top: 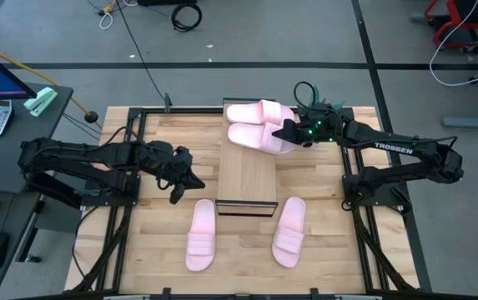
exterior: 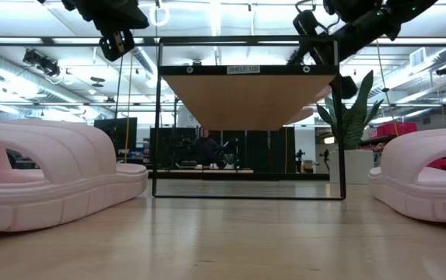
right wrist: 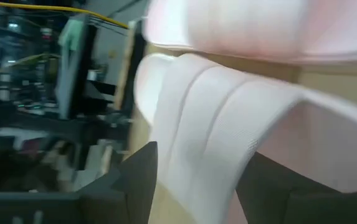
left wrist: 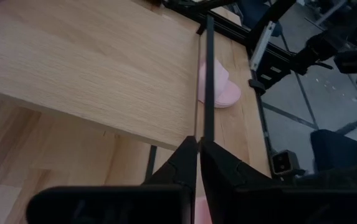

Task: Pick and place slides into the shelf
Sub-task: Put the pink slide on the shelf

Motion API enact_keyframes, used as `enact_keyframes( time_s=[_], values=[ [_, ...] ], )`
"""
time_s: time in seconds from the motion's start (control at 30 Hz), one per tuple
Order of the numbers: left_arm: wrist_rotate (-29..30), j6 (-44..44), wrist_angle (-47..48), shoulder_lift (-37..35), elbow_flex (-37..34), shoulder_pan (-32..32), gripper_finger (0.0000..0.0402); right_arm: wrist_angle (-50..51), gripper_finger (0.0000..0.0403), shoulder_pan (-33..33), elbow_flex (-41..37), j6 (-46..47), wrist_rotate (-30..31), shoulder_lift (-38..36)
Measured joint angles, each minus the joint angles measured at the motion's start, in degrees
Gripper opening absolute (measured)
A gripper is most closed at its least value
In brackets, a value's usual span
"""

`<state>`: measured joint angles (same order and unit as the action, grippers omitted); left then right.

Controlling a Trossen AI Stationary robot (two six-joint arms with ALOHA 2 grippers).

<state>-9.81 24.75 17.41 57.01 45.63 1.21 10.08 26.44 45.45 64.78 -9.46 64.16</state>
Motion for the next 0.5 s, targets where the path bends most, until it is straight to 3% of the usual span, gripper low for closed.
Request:
enact_keyframes(
  time_s=[0.5],
  values=[
    [1.2,0.0,0.0,0.0,0.0,0.0,0.0023,0.7,0.0206,0.0,0.0,-0.8,0.0,0.0]
  ],
)
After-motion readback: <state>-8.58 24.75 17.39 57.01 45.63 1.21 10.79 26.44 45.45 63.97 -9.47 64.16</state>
